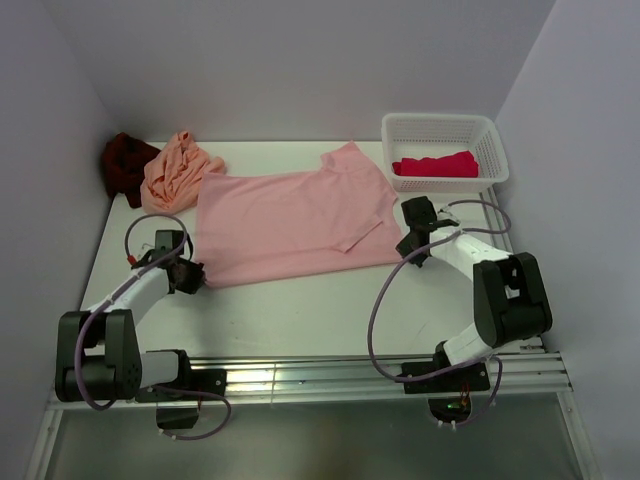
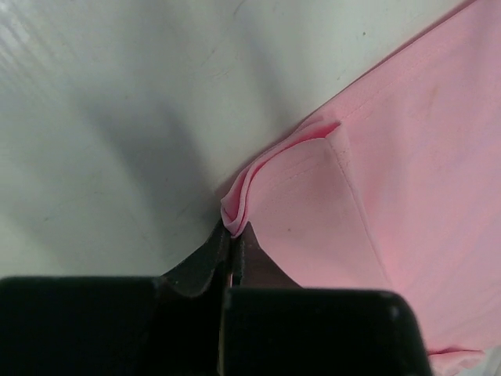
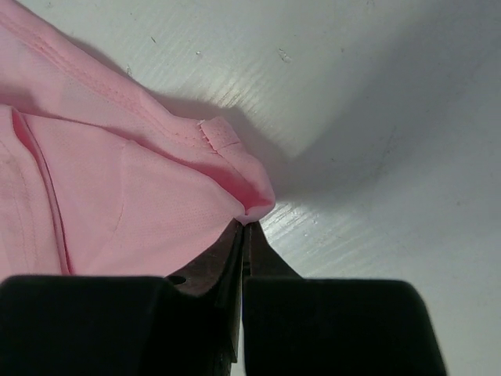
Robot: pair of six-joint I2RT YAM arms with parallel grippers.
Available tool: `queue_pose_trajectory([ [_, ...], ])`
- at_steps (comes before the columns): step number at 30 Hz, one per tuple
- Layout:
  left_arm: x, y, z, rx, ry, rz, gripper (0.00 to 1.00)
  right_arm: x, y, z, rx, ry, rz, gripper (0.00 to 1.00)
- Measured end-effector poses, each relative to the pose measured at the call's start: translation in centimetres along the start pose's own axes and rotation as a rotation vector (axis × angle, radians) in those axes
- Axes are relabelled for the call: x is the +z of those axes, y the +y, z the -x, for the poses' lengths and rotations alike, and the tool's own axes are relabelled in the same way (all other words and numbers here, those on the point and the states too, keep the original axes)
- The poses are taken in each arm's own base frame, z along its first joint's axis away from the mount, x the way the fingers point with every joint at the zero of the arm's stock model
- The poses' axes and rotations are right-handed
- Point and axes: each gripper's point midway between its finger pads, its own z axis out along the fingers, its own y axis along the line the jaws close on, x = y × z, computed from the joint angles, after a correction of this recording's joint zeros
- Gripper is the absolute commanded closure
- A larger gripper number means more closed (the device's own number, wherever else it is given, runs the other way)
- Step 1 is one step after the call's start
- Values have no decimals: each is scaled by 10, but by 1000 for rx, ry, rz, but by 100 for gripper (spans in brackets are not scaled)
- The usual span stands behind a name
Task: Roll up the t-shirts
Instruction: Fold the tshirt
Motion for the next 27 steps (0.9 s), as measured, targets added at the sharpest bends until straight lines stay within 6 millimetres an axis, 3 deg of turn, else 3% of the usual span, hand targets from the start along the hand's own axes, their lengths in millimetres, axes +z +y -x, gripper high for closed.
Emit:
queue_pose_trajectory([
  [3, -6, 1, 0, 18, 16, 32, 100, -8, 3, 3, -8, 16, -13, 100],
  [5, -15, -8, 5, 28, 22, 46, 100, -20, 17, 14, -10, 10, 4, 100],
  [8, -35, -39, 22, 37, -1, 5, 100, -52, 58, 46, 3, -55, 116, 100],
  [10, -53, -60, 35, 32, -38, -54, 100, -80, 73, 65, 20, -114, 198, 100],
  [12, -71, -69, 43, 29, -74, -112, 99, -104, 73, 73, 32, -158, 258, 100],
  [14, -83, -66, 44, 29, -95, -150, 100, -116, 65, 73, 40, -179, 286, 100],
  [16, -80, -52, 37, 31, -96, -160, 100, -105, 51, 62, 32, -165, 266, 100],
  [22, -28, 28, -11, 89, 57, 78, 100, -34, -23, -11, -53, 19, 18, 100],
  [24, -25, 38, -15, 100, 74, 107, 100, -29, -42, -25, -68, 49, -27, 100],
  [27, -28, 37, -14, 110, 69, 94, 100, -32, -47, -27, -64, 46, -22, 100],
])
